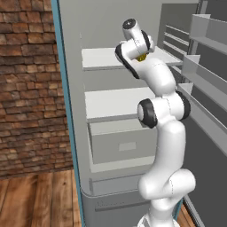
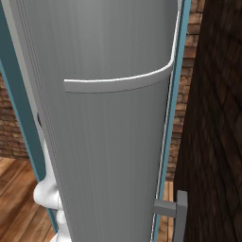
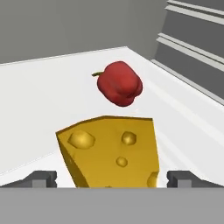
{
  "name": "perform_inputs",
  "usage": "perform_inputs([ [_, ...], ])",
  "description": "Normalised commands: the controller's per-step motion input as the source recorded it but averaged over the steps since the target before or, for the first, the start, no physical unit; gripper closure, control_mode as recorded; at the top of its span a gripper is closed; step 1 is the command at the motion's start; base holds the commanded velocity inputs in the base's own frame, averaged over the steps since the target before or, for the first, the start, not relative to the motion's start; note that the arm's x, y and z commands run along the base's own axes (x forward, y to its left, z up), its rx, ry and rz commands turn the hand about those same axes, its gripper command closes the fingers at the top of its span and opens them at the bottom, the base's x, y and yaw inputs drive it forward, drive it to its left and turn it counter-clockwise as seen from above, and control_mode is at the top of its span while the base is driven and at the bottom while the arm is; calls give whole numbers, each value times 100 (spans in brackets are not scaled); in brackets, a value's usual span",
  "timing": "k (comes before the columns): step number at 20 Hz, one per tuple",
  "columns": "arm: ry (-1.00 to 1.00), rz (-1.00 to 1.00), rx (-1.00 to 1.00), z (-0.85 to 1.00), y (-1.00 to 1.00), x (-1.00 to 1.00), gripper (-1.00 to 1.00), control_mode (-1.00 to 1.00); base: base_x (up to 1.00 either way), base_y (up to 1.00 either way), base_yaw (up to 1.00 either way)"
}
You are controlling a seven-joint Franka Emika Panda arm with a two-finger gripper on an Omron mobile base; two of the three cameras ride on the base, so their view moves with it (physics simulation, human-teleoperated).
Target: Pick the cheese from the fridge and the cheese grater from the cabinet and place them next to the salad bowl.
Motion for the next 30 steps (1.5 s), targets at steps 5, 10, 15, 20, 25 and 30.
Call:
perform_inputs([
  [5,0,0,0,-16,-2,21,-100,-100,0,0,0],
  [10,0,0,0,-22,-3,6,100,-100,0,0,0],
  [15,0,0,0,-33,-12,-1,100,-100,0,0,0],
  [20,0,0,1,-40,-9,-1,100,-100,0,0,0],
  [25,0,1,6,-34,5,-11,100,-100,0,0,0],
  [30,0,6,8,-11,23,-41,100,-100,0,0,0],
])
